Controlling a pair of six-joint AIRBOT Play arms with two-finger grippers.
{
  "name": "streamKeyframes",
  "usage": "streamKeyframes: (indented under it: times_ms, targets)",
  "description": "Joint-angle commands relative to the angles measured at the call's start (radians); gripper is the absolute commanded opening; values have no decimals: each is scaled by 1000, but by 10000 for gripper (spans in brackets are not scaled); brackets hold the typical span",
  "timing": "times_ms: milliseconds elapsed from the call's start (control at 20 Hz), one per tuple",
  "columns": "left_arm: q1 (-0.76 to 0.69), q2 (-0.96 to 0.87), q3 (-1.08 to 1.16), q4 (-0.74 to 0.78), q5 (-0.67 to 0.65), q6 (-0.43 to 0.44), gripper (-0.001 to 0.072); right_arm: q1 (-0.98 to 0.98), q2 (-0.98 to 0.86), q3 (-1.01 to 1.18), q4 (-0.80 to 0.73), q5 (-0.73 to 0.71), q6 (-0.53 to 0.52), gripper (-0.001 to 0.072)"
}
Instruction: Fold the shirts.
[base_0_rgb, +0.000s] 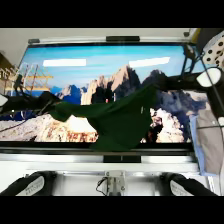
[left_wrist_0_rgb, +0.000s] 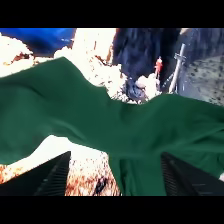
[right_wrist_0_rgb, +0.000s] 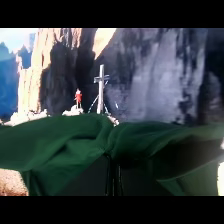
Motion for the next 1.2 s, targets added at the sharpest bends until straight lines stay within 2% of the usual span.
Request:
streamKeyframes:
  times_ms: [0,50,150,200,300,450,600,800,950,1150]
  targets:
    - [78,-127,77,-48,-54,71,720,0,-89,-7,92,-25,-23,59]
    - [119,-132,117,-48,-121,100,720,0,-85,-7,85,-14,-42,59]
    - [180,-125,167,-42,-262,106,700,0,-81,-7,79,21,-58,59]
    - [181,-114,159,-16,-327,106,591,0,-82,-7,68,45,-59,59]
    - [122,-72,76,45,-355,106,591,0,-82,-7,51,84,-64,59]
    - [-43,-23,-122,-13,-187,79,599,0,-82,-7,40,117,-69,59]
    - [-242,-63,-238,-147,30,80,611,0,-82,-7,42,123,-69,59]
    - [-439,-197,-235,-231,148,83,610,0,-82,-7,42,125,-69,59]
    - [-507,-285,-235,-256,180,84,610,0,-82,-7,42,150,-69,59]
    - [-541,-326,-235,-433,269,179,593,0,-82,-7,42,162,-73,59]
